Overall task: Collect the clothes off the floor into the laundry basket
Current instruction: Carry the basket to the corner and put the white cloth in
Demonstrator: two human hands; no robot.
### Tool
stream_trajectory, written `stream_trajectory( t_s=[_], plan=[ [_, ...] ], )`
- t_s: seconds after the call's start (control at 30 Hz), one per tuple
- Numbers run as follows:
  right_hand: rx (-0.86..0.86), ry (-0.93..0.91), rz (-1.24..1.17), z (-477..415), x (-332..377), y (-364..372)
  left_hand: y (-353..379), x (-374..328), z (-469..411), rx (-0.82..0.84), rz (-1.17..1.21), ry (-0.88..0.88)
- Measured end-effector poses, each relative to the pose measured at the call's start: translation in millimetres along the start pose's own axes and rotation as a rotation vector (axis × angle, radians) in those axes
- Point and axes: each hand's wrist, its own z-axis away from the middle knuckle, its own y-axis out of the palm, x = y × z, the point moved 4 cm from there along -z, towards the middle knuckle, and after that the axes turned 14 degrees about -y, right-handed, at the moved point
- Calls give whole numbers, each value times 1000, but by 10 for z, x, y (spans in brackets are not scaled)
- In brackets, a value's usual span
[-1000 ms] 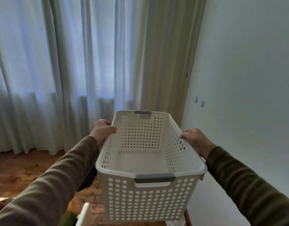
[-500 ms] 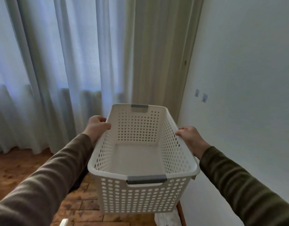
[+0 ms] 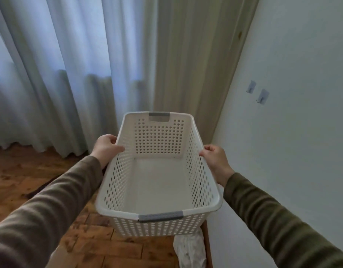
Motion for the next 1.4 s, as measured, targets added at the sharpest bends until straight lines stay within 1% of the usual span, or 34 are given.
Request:
stream_trajectory(
  t_s=[0.13, 0.27, 0.37, 0.77, 1.0, 1.17, 1.4],
  plan=[
    [-1, 50, -27, -171, -542, 157, 356, 298, -351, 16, -21, -52],
    [28, 89, -50, -224, -1230, 408, 746, 823, -692, 23, -51, -79],
    [38, 126, -63, -211, -1783, 615, 1030, 1266, -865, 64, -44, -121],
    [27, 247, -101, -68, -4329, 1542, 2220, 3286, -1686, 54, -101, -185],
    [24, 279, -103, 23, -5804, 2024, 2967, 4491, -2197, 70, -125, -200],
    [-1, 269, -108, 32, -6566, 2279, 3309, 5096, -2425, 74, -155, -156],
    [-29, 277, -140, 113, -7310, 2553, 3595, 5626, -2606, 26, -168, -100]
  ],
)
